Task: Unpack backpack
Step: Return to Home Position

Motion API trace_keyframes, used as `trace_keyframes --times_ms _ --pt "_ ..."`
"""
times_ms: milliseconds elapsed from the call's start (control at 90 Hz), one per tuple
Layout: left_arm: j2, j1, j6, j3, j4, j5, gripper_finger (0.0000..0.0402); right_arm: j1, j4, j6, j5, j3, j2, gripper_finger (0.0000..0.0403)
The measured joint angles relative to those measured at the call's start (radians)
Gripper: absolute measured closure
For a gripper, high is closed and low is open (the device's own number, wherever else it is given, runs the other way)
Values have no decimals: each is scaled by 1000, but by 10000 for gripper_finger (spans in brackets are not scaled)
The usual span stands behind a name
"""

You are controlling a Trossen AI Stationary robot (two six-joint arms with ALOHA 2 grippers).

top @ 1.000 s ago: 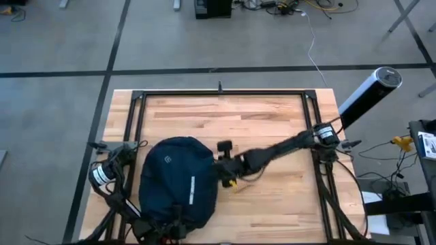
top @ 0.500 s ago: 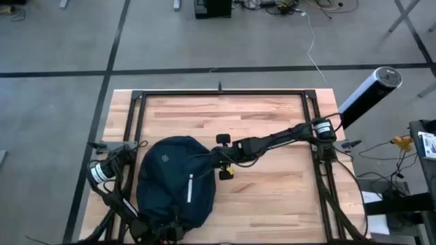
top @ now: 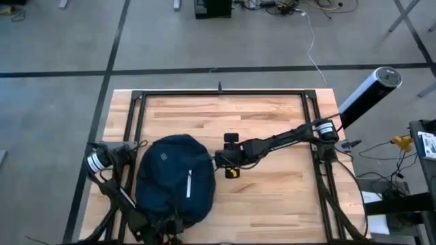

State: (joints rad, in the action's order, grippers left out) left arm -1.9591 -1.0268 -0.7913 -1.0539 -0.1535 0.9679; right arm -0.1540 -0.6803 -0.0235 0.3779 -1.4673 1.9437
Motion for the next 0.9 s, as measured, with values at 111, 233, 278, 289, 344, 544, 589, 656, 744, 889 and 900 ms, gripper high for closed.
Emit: trace_keyframes --times_ms 111,233,278,289,344,544,589,656,744,889,900 --pt "89 27 22 77 12 -30 401 -29 -36 19 29 0 -26 225" --pt "185 67 79 178 84 -55 402 -47 -50 42 74 10 -67 207" --pt "219 81 112 218 134 -73 402 -51 -50 57 73 23 -85 202" --pt "227 85 121 229 149 -76 402 -52 -50 60 73 27 -89 200" --pt "261 102 167 282 235 -97 402 -57 -49 79 73 51 -114 193" --pt "341 151 298 409 453 -171 401 -78 46 145 69 220 -222 171" --pt "358 161 301 417 449 -180 397 -87 91 147 69 261 -243 168" --pt "377 174 312 421 449 -180 383 -107 164 147 67 323 -271 165" --pt "395 193 339 413 449 -182 353 -137 286 140 60 398 -295 165" --pt "406 236 358 371 449 -254 279 -183 409 137 50 468 -306 171" --pt "406 240 359 368 448 -262 273 -186 414 137 49 469 -307 171"
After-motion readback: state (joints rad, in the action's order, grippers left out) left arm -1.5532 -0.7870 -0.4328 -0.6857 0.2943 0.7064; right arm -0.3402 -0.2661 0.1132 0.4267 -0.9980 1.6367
